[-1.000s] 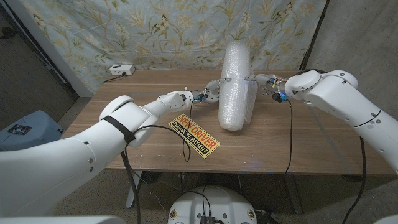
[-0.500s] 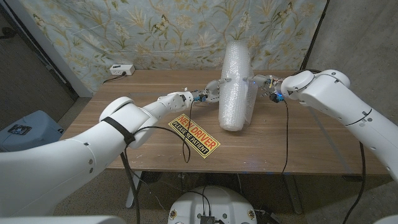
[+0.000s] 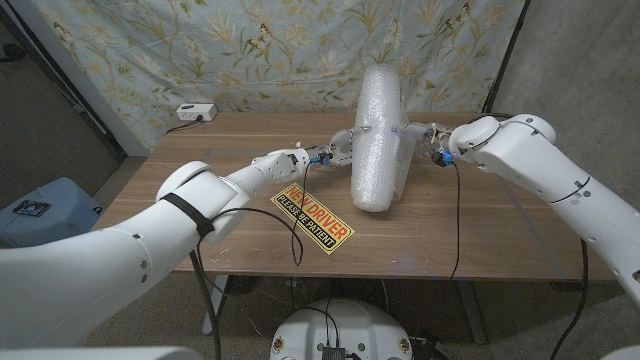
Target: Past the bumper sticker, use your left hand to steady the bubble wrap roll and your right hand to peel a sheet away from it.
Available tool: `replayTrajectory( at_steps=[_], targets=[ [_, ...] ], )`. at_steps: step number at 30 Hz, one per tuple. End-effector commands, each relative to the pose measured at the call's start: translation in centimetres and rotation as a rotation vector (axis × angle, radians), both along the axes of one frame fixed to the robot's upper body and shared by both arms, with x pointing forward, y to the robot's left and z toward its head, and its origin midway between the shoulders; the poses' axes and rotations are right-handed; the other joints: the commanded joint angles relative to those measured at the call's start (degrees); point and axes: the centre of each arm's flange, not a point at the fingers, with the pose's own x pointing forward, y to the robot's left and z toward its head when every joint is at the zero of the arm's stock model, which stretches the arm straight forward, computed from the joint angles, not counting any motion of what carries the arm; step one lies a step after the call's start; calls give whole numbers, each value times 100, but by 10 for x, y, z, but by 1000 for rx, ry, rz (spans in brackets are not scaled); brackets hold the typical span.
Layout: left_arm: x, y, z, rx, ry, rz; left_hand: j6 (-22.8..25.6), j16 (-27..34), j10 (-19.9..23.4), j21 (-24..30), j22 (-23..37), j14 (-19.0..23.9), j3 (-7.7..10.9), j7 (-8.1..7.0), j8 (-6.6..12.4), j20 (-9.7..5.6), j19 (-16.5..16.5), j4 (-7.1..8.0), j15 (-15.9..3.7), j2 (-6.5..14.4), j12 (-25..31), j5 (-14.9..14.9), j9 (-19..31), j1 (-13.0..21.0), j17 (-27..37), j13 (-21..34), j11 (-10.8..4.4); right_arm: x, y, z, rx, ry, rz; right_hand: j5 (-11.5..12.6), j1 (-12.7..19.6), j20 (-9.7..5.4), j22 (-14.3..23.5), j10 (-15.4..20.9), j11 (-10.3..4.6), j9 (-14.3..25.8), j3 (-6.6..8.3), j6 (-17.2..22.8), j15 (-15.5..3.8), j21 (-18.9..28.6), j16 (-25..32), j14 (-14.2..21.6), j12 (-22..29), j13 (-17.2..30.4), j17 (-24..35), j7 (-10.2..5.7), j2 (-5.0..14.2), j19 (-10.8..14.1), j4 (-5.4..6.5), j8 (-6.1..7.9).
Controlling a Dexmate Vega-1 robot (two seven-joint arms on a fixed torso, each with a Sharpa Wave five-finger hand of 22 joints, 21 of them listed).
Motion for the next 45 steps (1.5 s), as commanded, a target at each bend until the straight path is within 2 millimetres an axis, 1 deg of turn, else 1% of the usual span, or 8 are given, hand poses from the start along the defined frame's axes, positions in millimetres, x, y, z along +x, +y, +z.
replayTrajectory(
  at_steps=[1, 11, 18, 27, 36, 45],
  targets=[
    [-3, 3, -3, -15, 1, -24, 380, 22, 122, 36, 27, 24, 191, -101, 346, 12, 22, 140, 3, 368, 28, 42, 851, 333, 13, 22, -78, 0, -6, -3, 23, -12, -27, 25, -19, 17, 16, -393, 14, 25, 26, -834, 9, 40, 48, -38, 29, 12, 33, 510, 23, 82, -1, 37],
    [-3, 7, -5, -35, 6, -38, 394, 32, 127, 50, 27, 36, 187, -115, 357, -8, 36, 148, -9, 361, 20, 64, 867, 327, 23, 35, -93, 1, -12, -5, 46, -12, -43, 14, 12, 18, 17, -338, 14, 25, 67, -796, 9, 45, 54, 51, 47, 33, 43, 511, 29, 211, -16, 37],
    [-2, 10, -5, -48, 7, -43, 375, 29, 120, 55, 27, 33, 192, -135, 354, -11, 33, 151, -18, 361, 9, 83, 879, 328, 26, 45, -78, 2, -14, -6, 46, -17, -49, 13, 30, 18, 18, -301, 13, 26, 87, -752, 9, 42, 56, 89, 55, 40, 48, 509, 33, 259, -21, 40],
    [-2, 13, -5, -62, 8, -41, 378, 36, 122, 63, 27, 34, 188, -143, 362, -7, 31, 152, -29, 353, -1, 104, 897, 329, 39, 59, -104, 2, -21, -5, 62, -22, -73, 3, 64, 17, 18, -222, 13, 24, 118, -661, 9, 43, 59, 164, 67, 43, 48, 510, 36, 337, -31, 43],
    [-1, 15, -7, -79, 15, -33, 354, 22, 107, 70, 25, 14, 198, -141, 349, -14, 25, 156, -25, 358, -18, 129, 897, 333, 44, 74, -106, -2, -32, -4, 74, -33, -98, -5, 115, -12, 15, -122, 12, 25, 158, -556, 7, 56, 75, 277, 83, 44, 46, 508, 53, 449, -47, 53],
    [1, 14, -9, -93, 43, -14, 322, -19, 47, 72, 24, -35, 196, -162, 318, -18, 5, 173, -22, 340, -55, 149, 875, 299, 35, 86, -94, -8, -38, -3, 86, -59, -124, -8, 139, -19, 11, -74, 12, 26, 177, -496, 7, 50, 76, 321, 86, 44, 44, 508, 64, 487, -51, 57]
  ],
)
